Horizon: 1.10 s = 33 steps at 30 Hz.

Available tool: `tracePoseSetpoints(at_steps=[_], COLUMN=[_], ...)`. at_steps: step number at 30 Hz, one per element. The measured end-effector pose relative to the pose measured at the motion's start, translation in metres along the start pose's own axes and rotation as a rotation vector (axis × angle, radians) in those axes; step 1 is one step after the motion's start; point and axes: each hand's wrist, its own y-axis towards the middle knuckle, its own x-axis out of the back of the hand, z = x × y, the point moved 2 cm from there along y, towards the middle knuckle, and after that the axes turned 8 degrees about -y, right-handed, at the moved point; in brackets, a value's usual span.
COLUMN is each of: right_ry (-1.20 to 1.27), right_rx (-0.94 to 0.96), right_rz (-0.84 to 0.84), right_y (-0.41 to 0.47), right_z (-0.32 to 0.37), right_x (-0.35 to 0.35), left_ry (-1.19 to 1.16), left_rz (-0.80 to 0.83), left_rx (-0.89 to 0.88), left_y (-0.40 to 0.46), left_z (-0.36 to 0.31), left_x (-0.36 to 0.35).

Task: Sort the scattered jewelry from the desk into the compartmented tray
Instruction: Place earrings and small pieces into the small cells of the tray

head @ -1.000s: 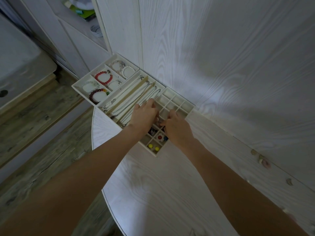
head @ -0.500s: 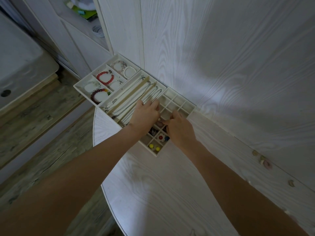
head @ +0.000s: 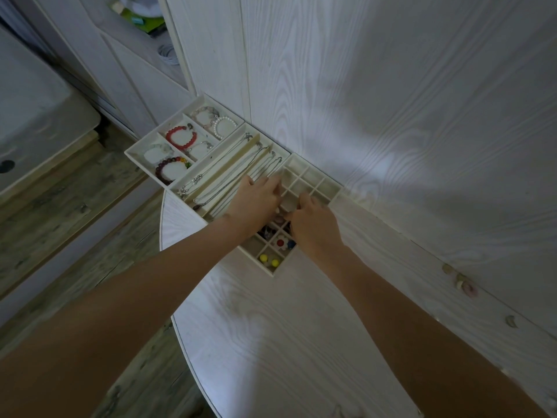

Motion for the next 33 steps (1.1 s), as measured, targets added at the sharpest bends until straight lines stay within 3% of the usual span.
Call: tracePoseSetpoints(at_steps=[15,26,33], right_ry=[-0.038,-0.044,-0.011], right_rx=[0.067,0.022,0.084], right_rz=[0.012,-0.017,0.056], right_y=[-0.006,-0.002,-0.005], right_z=[0.004,0.001,0.005], right_x=[0.005,0.006,0.004], left_ry=[-0.185,-0.221,-0.179], left_rz=[-0.054,-0.099,-0.143], left_rx=[0.038,0.073,0.034], left_y=[-0.001,-0.007,-0.01], left_z=[0.003,0.005,0.004], left_x=[0.0,-0.004,-0.003])
